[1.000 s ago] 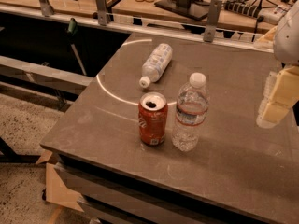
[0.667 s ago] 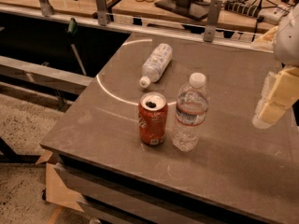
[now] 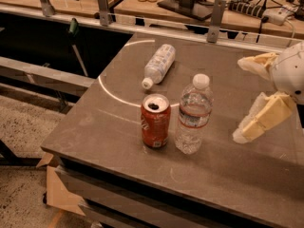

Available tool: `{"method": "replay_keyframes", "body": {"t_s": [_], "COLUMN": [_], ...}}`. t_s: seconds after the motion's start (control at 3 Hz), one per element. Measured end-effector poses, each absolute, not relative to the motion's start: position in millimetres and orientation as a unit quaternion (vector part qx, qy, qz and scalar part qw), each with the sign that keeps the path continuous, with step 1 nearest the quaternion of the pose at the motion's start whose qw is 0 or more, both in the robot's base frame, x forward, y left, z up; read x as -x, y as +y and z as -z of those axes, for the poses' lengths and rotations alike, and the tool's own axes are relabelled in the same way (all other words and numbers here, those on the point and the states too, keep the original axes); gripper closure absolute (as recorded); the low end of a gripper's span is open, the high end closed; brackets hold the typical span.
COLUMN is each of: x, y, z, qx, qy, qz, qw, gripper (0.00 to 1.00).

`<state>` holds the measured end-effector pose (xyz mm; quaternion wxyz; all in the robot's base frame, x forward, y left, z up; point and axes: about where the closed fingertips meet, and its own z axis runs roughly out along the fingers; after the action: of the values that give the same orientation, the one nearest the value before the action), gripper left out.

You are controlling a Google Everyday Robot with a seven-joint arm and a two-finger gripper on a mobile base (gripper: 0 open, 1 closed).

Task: Pick water bottle

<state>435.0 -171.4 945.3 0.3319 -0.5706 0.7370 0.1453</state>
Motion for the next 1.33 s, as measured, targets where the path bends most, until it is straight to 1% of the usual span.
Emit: {"method": "replay_keyframes", "body": {"t_s": [0.33, 0.67, 1.0, 1.33], "x": [-430, -422, -413, -410], "y": [-115, -84, -64, -52], "z": [-957, -967, -961, -949], "qx": [0.574, 0.583, 0.579, 0.573], "qy": [0.665, 0.605, 0.576, 0.566], "qz": [-0.282, -0.367, -0.419, -0.446], "qw": [0.386, 0.399, 0.397, 0.390], "gripper": [0.00, 0.00, 0.18, 0.41]}}
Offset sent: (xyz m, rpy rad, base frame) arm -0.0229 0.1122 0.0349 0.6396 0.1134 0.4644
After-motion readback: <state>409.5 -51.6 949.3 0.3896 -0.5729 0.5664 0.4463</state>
